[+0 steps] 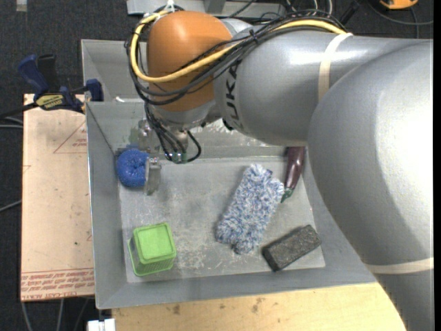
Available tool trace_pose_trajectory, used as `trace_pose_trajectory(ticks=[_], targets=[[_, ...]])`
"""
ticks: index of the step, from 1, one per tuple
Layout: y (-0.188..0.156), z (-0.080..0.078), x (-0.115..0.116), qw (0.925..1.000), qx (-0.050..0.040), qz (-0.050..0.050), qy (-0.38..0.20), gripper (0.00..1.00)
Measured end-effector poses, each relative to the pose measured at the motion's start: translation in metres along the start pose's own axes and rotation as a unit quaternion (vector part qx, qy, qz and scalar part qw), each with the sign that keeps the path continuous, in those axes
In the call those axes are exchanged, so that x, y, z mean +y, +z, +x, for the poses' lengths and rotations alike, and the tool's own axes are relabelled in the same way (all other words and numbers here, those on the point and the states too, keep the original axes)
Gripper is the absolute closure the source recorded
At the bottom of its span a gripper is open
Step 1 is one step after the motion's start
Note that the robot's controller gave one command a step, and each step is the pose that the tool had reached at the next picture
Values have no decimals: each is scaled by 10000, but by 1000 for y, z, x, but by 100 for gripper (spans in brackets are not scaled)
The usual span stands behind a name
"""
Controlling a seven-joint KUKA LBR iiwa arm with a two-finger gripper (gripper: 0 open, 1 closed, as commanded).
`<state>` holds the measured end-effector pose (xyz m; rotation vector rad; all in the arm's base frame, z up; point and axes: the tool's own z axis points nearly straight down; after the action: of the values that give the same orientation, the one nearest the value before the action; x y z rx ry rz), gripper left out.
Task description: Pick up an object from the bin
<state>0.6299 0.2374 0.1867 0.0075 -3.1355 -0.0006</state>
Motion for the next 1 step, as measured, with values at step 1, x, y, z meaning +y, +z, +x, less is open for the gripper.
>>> trace_pose_trajectory(ticks=[1], targets=[[-5,-2,-1,10000,-35,-6,16,0]])
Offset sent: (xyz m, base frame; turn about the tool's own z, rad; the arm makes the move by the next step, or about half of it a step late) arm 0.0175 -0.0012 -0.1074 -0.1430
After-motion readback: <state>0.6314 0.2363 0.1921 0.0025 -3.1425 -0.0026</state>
